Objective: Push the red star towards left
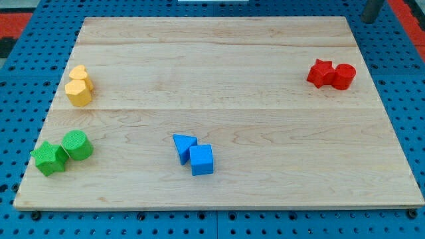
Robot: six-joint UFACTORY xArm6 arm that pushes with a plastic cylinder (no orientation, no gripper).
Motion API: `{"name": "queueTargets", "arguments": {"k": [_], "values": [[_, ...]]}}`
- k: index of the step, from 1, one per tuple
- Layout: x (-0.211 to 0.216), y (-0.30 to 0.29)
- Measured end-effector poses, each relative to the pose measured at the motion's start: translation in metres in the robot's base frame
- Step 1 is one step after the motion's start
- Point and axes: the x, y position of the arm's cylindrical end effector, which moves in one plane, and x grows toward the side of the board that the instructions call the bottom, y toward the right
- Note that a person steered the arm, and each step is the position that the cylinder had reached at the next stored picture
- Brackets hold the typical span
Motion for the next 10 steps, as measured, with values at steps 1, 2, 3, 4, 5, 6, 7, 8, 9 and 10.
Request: {"name": "queueTargets", "arguments": {"k": [1,2,3,4,5,6,7,8,9,10], "values": [[0.0,0.0],[0.004,0.0],[0.007,0.0],[0.007,0.0],[0.008,0.01],[0.008,0.009],[0.01,0.01],[0.021,0.01],[0.049,0.0],[0.086,-0.012]]}}
